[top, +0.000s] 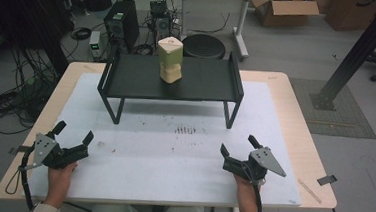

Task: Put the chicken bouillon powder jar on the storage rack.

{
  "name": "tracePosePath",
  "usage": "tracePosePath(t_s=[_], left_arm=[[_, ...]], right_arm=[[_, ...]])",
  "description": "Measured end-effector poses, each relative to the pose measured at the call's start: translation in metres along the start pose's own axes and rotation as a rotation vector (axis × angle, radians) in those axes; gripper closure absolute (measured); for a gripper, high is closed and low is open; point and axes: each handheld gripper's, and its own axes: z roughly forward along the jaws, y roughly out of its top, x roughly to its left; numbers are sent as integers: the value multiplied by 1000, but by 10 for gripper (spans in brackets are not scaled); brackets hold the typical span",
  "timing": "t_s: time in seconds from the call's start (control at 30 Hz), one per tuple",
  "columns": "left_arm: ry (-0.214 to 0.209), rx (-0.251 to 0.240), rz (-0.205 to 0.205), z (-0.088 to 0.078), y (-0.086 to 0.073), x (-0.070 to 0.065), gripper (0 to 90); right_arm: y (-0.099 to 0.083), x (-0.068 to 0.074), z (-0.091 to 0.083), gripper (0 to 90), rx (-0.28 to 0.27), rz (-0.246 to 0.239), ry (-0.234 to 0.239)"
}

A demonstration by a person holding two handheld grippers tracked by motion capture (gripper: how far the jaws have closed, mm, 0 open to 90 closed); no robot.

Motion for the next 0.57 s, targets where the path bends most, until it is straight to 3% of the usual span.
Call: tracePosePath(t_s=[0.3, 0.57], left_arm=[[0, 0, 0, 0, 0, 0, 3], [0, -1, 0, 0, 0, 0, 2]], right_arm=[[-4, -1, -3, 0, -22, -2, -8], [-7, 4, -7, 3, -71, -40, -23]])
